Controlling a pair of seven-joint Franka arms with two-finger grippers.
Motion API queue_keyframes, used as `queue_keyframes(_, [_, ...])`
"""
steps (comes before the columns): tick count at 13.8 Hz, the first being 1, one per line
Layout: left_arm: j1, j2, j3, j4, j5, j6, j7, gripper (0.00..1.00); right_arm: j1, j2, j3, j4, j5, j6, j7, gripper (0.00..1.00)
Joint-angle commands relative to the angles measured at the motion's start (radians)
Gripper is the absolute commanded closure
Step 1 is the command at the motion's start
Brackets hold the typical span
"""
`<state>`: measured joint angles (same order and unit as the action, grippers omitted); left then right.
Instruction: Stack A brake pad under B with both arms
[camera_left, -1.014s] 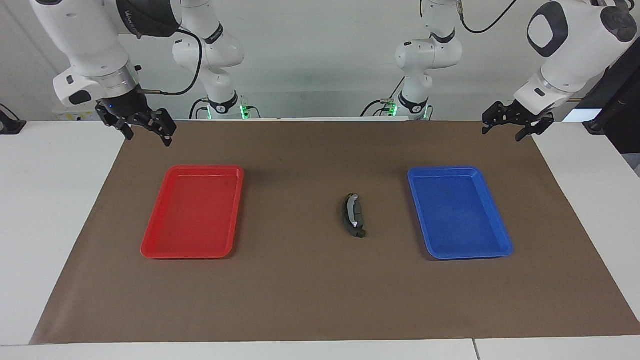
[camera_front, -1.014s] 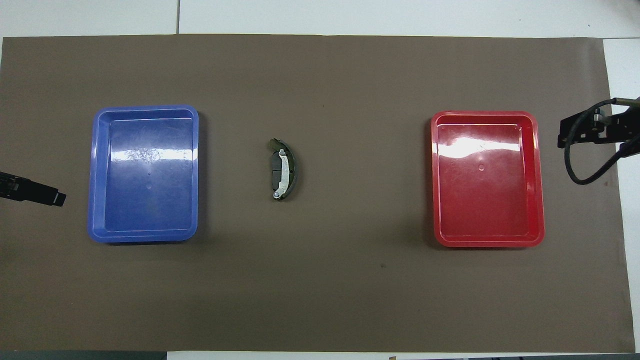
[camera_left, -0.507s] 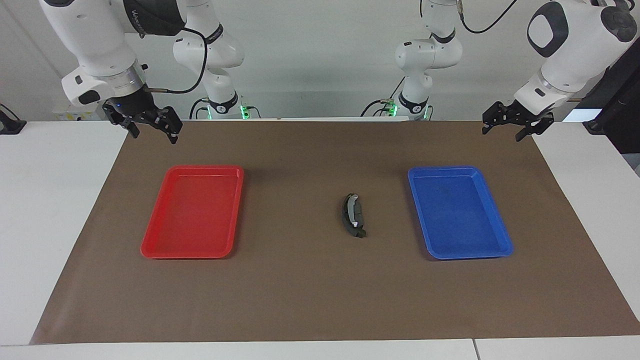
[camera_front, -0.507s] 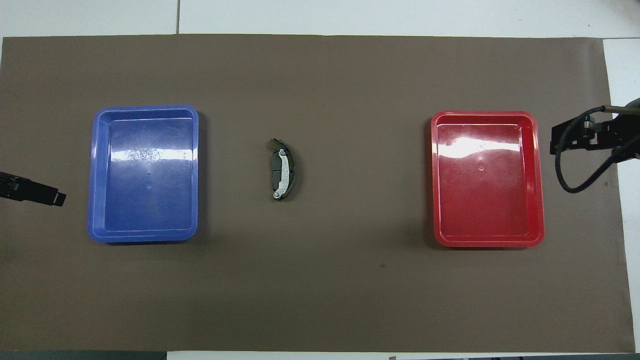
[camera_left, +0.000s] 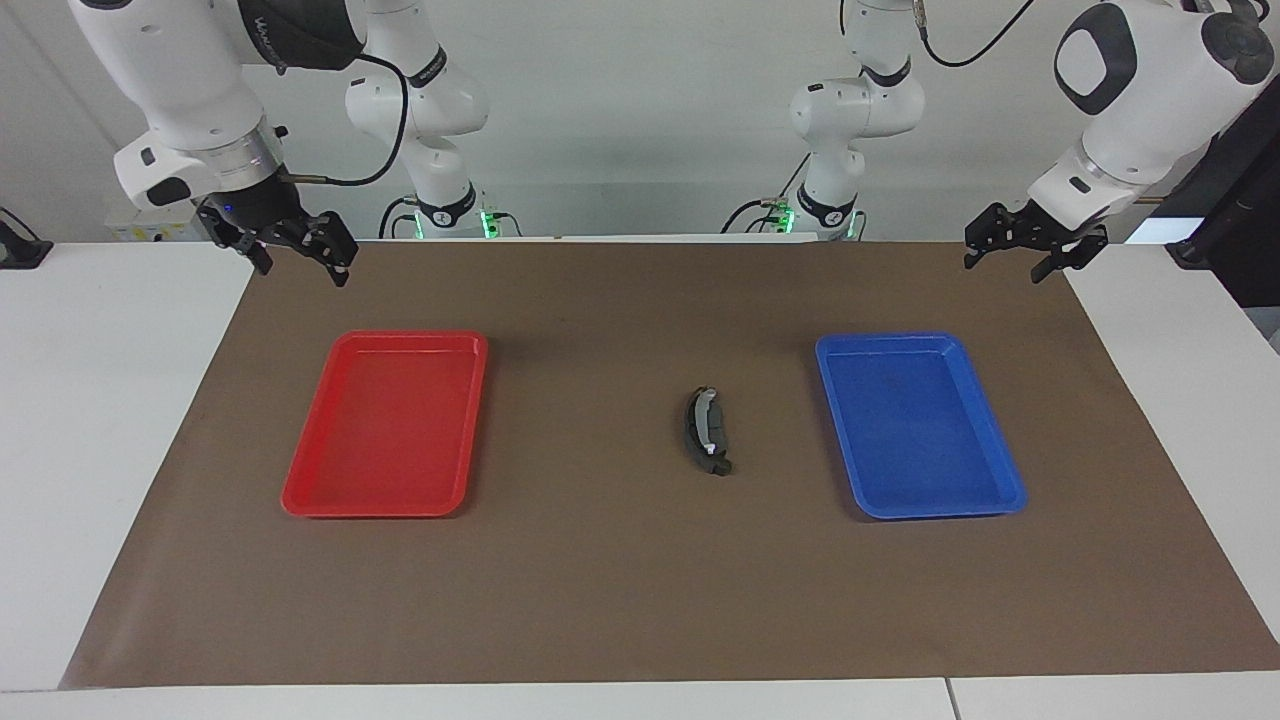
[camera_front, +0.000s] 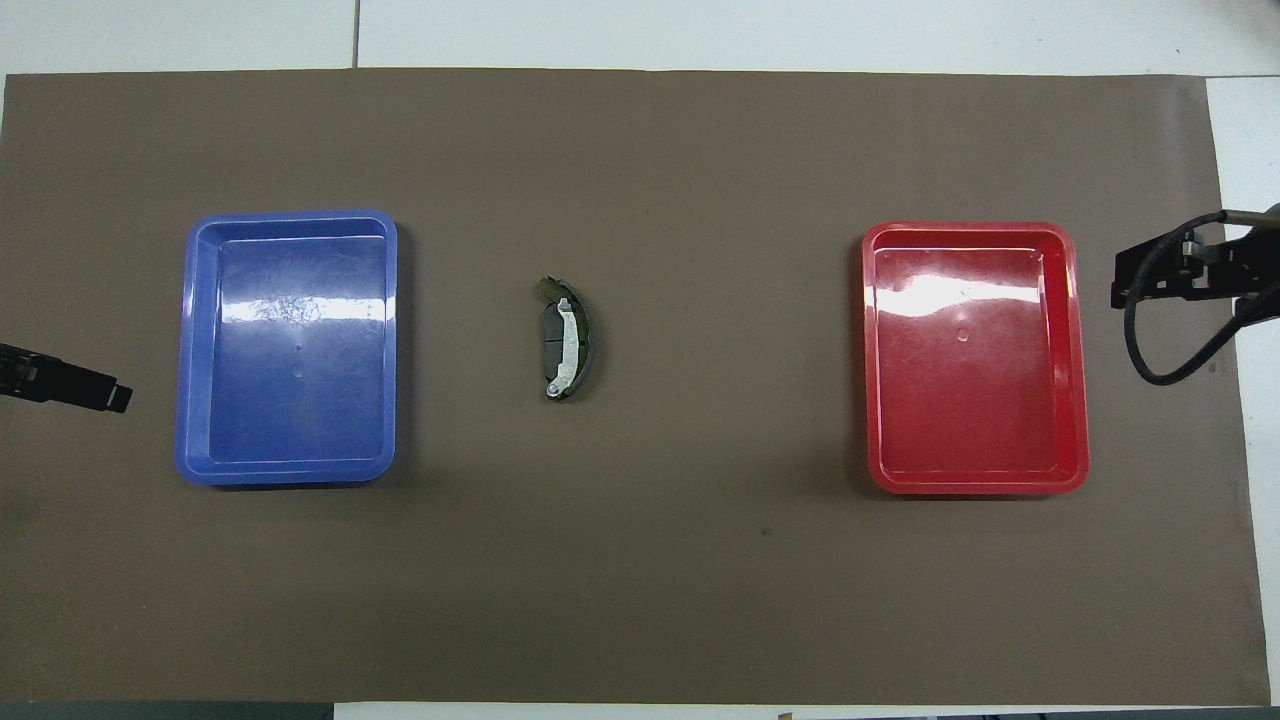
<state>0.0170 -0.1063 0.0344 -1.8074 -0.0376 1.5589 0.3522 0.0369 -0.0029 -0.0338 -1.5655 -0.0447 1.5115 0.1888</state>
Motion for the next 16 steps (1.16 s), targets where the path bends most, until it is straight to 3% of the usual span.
queue_keyframes(1, [0.006,-0.009,-0.004,-0.01,0.001,0.004,0.005,0.0,0.003,-0.012,-0.005,-0.008,0.006,0.01,-0.022,0.0])
queue_keyframes(16, [0.006,-0.009,-0.004,-0.01,0.001,0.004,0.005,0.0,-0.006,-0.019,-0.005,-0.019,0.008,0.007,-0.109,0.0])
